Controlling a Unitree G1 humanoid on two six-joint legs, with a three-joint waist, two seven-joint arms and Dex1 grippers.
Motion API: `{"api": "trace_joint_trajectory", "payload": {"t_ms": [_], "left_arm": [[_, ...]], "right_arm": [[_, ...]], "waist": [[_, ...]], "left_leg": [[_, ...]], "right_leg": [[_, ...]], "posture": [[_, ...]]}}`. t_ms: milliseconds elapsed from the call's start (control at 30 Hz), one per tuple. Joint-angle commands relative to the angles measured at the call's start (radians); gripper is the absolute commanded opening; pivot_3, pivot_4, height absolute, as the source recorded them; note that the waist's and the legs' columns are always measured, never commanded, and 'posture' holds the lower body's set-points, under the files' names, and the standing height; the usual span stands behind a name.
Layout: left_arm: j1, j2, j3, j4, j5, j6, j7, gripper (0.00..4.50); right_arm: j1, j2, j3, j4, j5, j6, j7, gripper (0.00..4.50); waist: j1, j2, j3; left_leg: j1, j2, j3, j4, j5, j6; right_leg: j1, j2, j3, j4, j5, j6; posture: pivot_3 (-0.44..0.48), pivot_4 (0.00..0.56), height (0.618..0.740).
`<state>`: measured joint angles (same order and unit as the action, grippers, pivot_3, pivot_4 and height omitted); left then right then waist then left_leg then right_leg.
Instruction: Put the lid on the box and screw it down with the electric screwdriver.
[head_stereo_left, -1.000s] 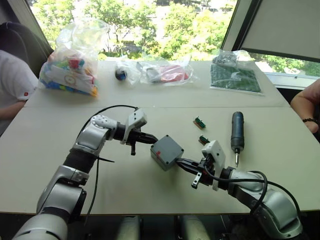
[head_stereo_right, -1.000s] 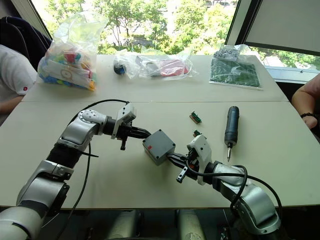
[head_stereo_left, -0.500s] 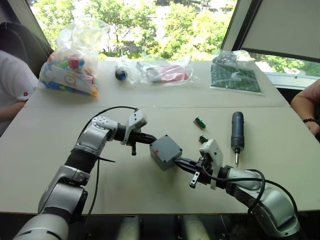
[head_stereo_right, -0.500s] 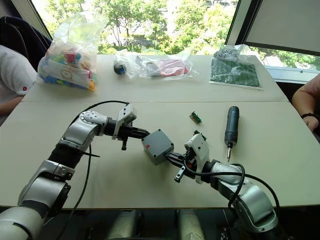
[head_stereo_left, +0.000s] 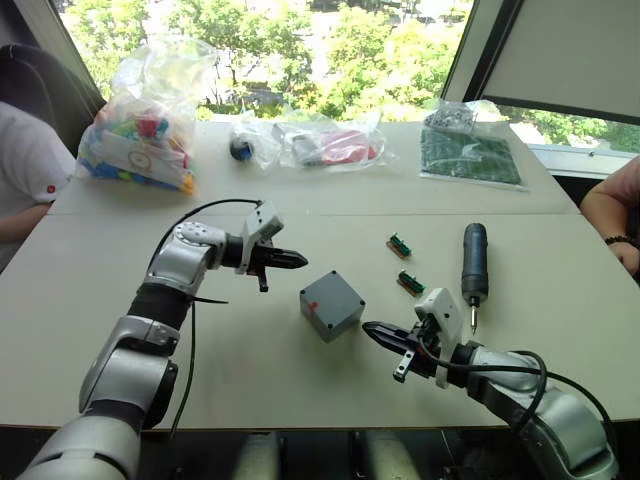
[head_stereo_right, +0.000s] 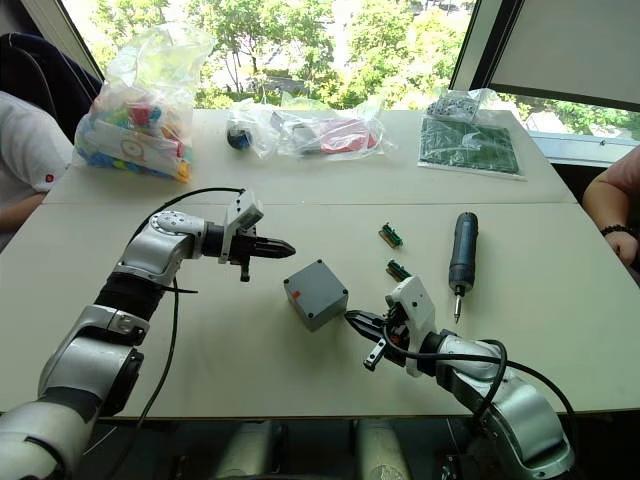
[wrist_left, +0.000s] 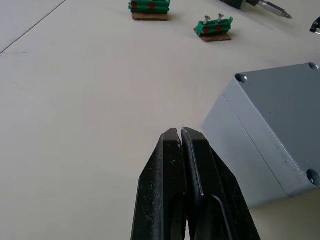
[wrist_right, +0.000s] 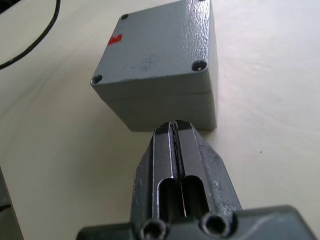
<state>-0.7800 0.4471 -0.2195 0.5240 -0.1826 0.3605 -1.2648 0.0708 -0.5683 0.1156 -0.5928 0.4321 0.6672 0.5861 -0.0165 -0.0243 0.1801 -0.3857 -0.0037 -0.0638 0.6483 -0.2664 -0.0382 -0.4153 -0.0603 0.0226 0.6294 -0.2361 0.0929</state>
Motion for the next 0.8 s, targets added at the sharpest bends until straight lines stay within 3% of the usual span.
{"api": "trace_joint_trajectory", "payload": {"t_ms": [33,500,800], "left_arm": [[0.043,-0.004,-0.015,-0.067,0.016,-0.012,0.015,0.06],[0.204,-0.012,0.006,-0.392,-0.047,0.174,0.102,0.06],[0.219,-0.021,0.016,-0.416,-0.052,0.198,0.148,0.06]], "right_arm": [[-0.042,-0.003,0.030,0.023,-0.032,-0.022,0.012,0.00],[-0.261,0.053,0.039,0.259,-0.144,-0.142,0.009,0.00],[-0.290,0.054,0.038,0.312,-0.161,-0.165,0.051,0.00]], "waist": [[0.001,0.000,0.000],[0.002,0.000,0.000],[0.003,0.000,0.000]], "left_leg": [[0.000,0.000,0.000,0.000,0.000,0.000],[0.000,0.000,0.000,0.001,0.000,0.000],[0.000,0.000,0.000,0.001,0.000,0.000]], "right_leg": [[0.000,0.000,0.000,0.000,0.000,0.000],[0.000,0.000,0.000,0.001,0.000,-0.001],[0.000,0.000,0.000,0.001,0.001,0.000]], "posture": [[0.000,0.150,0.740],[0.000,0.150,0.740],[0.000,0.150,0.740]]}}
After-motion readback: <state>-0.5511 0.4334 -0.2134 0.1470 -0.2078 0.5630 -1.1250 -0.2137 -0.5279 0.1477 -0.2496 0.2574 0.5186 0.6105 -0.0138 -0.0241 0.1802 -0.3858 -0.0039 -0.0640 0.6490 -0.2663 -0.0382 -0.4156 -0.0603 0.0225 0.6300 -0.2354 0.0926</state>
